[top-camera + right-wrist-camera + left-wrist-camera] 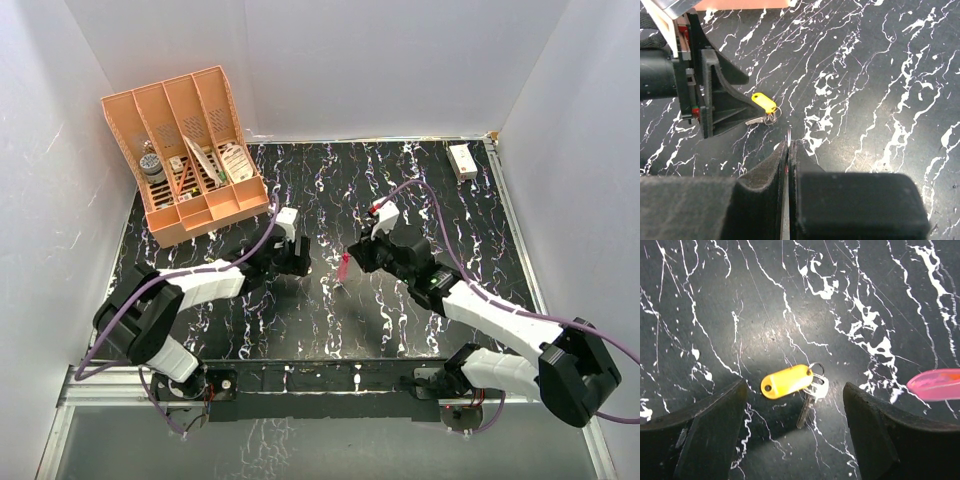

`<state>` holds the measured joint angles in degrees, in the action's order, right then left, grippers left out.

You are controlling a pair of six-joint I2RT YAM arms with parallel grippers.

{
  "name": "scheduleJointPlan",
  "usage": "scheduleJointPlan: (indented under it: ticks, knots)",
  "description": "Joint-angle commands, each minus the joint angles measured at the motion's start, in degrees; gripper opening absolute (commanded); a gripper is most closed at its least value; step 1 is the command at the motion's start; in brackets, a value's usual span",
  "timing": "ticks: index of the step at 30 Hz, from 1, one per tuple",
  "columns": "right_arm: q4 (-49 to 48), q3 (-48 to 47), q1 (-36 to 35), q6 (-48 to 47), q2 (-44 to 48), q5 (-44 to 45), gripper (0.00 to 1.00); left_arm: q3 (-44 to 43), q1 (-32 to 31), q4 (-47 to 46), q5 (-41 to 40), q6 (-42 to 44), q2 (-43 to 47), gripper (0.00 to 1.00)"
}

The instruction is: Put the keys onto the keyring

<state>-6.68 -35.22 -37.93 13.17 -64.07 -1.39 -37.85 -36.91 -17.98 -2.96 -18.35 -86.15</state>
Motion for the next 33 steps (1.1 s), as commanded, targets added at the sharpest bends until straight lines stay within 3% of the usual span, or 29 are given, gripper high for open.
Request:
scheduleJointPlan:
  ticks: [1,12,23,33]
  knots:
    - [-0.6,0.8,-0.3,-0.8,2.9,1.9,0.00,-4.0,-1.6,-0.3,-6.5,5.2,-3.6,0.74]
    - [0.2,1.9,-0.3,-2.3,4.3,3.6,0.00,-4.4,-2.6,-4.6,-4.1,10.3,-6.8,0.59]
    - [-0.4,2.8,-0.2,-2.5,4.0,4.0,0.00,-4.2,-4.0,-6.7,-0.1,13.4,-8.9,0.52]
    - [-0.1,3.3,-0.2,-2.5,4.7,4.5,0.00,-5.1,-5.2,-4.8,-2.5,15.1,-10.4,0.43]
